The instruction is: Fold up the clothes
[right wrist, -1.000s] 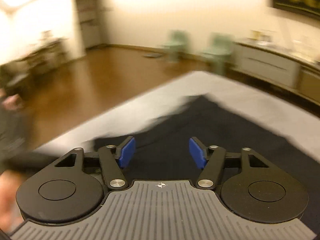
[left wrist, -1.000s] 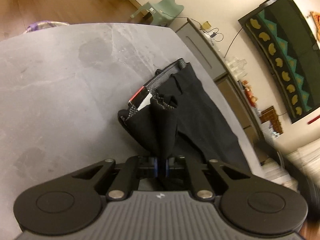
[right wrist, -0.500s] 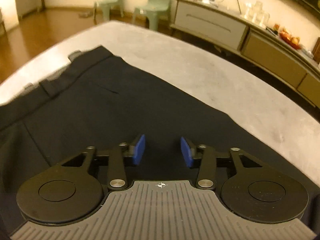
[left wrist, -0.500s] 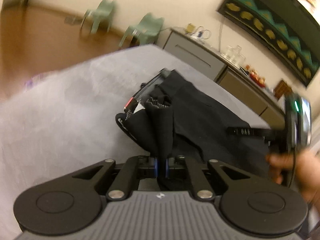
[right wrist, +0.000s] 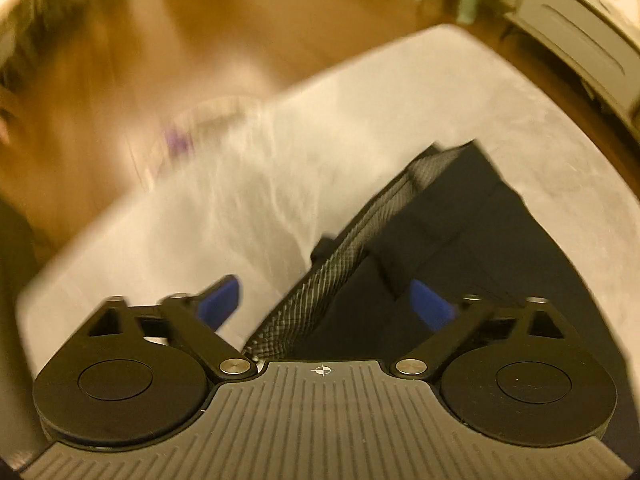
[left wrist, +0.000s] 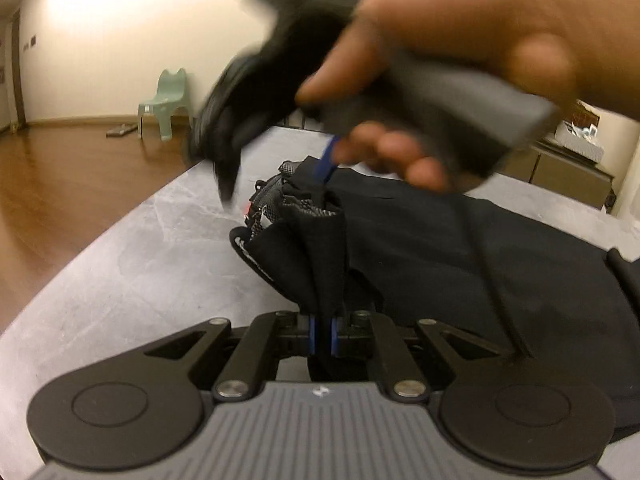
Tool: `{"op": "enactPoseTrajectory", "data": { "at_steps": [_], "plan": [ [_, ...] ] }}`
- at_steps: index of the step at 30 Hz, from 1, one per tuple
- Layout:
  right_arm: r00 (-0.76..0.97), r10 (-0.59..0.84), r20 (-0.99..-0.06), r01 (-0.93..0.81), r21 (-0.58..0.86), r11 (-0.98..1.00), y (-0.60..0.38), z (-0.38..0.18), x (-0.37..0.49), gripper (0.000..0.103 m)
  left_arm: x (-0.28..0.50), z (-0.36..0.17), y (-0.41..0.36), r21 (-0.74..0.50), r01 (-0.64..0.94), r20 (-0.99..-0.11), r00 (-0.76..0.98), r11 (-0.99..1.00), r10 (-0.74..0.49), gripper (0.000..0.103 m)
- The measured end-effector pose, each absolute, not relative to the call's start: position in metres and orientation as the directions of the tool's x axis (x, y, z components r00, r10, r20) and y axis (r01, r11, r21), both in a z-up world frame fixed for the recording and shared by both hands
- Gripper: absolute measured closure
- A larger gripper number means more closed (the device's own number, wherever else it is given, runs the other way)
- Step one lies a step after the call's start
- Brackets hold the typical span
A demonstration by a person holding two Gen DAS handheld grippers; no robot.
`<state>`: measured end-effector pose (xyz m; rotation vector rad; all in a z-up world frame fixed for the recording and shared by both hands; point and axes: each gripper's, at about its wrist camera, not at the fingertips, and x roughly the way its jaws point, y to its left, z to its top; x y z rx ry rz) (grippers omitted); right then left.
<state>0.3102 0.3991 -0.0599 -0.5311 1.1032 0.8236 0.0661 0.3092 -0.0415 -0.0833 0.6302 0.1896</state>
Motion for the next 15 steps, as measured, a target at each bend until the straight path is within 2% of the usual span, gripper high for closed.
{"op": "enactPoseTrajectory", "data": {
  "at_steps": [1, 2, 4, 5, 8, 11, 15],
  "plan": [
    [0.225, 0.293, -0.929, -0.806, -0.009, 0.591, 0.4, -0.064, 0.31, 0.065, 0.066, -0.042, 0.305, 0.017, -0.195, -0.587, 0.792, 0.981, 0.168, 0.097],
    [0.238, 0.273, -0.932, -0.813, -0.037, 0.581, 0.401, -0.069, 0.309, 0.084, 0.064, -0.042, 0.297, 0.04, -0.178, -0.582, 0.796, 0.983, 0.168, 0.097],
    [0.267, 0.259, -0.928, -0.819, -0.077, 0.569, 0.399, -0.072, 0.307, 0.092, 0.059, -0.041, 0.278, 0.069, -0.132, -0.572, 0.807, 0.989, 0.147, 0.097],
    [0.287, 0.302, -0.909, -0.809, -0.061, 0.585, 0.386, -0.062, 0.305, 0.094, 0.056, -0.041, 0.269, 0.084, -0.108, -0.568, 0.812, 0.991, 0.137, 0.097],
    [0.343, 0.437, -0.832, -0.759, 0.028, 0.65, 0.322, -0.027, 0.295, 0.097, 0.048, -0.041, 0.24, 0.128, -0.039, -0.555, 0.825, 0.991, 0.104, 0.096],
    [0.41, 0.504, -0.76, -0.664, 0.13, 0.736, 0.228, -0.009, 0.278, 0.097, 0.04, -0.04, 0.212, 0.173, 0.031, -0.544, 0.836, 0.984, 0.07, 0.096],
    [0.451, 0.473, -0.757, -0.477, 0.243, 0.844, 0.118, -0.056, 0.275, 0.097, 0.03, -0.04, 0.174, 0.233, 0.121, -0.531, 0.847, 0.965, 0.022, 0.095]
  ]
}}
